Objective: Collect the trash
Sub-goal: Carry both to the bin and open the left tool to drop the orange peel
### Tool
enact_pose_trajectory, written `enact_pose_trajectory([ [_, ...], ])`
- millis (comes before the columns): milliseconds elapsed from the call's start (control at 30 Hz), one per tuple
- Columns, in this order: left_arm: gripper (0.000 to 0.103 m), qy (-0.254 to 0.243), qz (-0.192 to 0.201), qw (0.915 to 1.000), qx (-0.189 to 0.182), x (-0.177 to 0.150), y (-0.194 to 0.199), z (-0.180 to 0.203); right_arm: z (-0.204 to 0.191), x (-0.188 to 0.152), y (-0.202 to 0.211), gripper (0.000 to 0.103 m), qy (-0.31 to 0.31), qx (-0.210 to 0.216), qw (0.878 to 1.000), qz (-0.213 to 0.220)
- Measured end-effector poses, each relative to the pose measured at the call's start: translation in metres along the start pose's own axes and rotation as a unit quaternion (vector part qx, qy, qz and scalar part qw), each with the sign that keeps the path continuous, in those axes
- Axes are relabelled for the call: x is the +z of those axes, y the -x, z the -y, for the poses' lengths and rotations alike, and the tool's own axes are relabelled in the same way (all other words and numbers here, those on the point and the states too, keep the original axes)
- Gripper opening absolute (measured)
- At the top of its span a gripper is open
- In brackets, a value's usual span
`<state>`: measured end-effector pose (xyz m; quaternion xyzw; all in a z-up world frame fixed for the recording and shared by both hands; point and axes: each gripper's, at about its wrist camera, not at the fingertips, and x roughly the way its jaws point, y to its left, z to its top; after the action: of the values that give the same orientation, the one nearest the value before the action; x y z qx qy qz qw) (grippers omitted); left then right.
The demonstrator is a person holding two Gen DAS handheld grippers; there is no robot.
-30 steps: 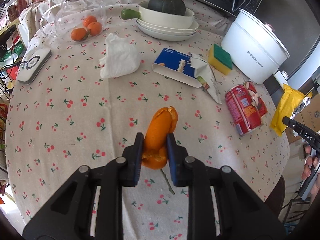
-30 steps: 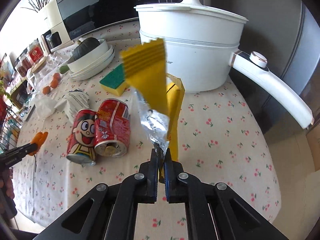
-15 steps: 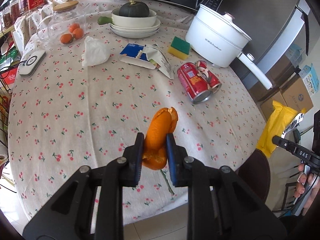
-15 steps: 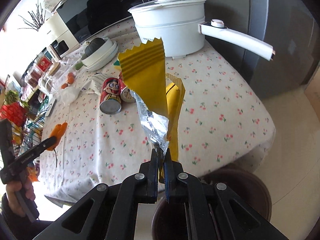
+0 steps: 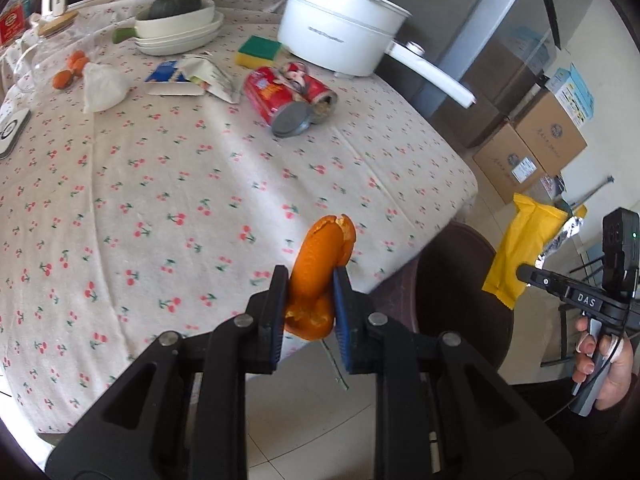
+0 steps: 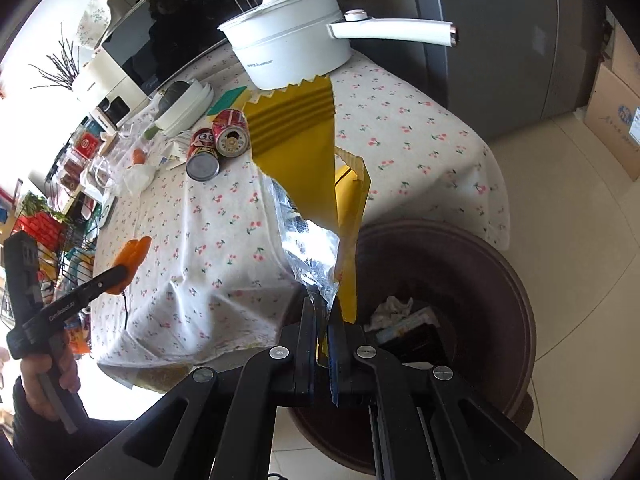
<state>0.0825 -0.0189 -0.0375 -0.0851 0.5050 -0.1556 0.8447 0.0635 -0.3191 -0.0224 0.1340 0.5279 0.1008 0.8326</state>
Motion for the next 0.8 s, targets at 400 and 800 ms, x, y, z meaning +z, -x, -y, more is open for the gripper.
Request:
enact_pose_trajectory([
  [400,0.024,-0.138,-0.071,0.9852,-0.073,-0.038,-0.062,0.125,0.069,-0.047,0.012,0.005,-0.056,-0.030,0.998,-0.013],
  [800,0.070,-0.151,-0.045,0.9841,-0.082,-0.030,-0.078,0.138,0.092,-0.056,0.006,0.006,-0.075,-0.049,0.996,-0.031],
])
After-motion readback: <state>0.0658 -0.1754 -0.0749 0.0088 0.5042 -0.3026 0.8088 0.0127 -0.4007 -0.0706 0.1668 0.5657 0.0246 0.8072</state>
